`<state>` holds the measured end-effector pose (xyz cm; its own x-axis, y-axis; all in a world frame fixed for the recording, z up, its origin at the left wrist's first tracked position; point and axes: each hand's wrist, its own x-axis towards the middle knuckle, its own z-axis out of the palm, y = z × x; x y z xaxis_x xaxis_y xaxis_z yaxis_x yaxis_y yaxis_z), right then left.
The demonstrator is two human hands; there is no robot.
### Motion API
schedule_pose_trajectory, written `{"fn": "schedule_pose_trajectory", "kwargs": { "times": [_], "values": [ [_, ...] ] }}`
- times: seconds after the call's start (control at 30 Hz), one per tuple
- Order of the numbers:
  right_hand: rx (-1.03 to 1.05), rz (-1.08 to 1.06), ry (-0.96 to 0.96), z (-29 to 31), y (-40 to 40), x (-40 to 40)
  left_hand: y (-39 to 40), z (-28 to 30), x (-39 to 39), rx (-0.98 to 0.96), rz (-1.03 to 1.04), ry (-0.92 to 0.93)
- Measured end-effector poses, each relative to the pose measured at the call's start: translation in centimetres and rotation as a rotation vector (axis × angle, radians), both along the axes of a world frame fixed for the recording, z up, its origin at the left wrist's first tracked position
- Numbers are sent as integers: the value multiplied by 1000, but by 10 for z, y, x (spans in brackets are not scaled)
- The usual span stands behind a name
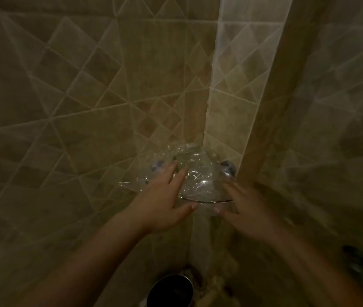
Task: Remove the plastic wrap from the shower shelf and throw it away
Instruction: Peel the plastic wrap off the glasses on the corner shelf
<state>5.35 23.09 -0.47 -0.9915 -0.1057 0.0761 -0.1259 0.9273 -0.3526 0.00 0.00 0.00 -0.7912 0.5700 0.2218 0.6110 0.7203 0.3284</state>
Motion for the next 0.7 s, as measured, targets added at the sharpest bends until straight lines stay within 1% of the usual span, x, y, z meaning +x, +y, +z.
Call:
{"fn": "schedule_pose_trajectory", "kwargs": {
  "times": [0.13, 0.2, 0.33, 0.43, 0.57, 0.7],
  "values": [
    [5, 2, 0, -8, -2, -2, 5, -14, -5, -2, 26, -52],
    [-1, 12, 19, -11, 1, -8, 11, -20, -5, 2, 44, -45],
    [-170, 52, 45, -7, 12, -29, 19, -28, -6, -38, 92, -52],
    [-149, 79, 50, -4, 17, -51, 24, -32, -6, -55, 131, -37],
    [-156, 154, -17, -6, 13, -74, 29, -34, -5, -19, 182, -40],
    [-96, 188, -82, -16, 13, -90, 34, -40, -2, -15, 222, 7]
  ]
}}
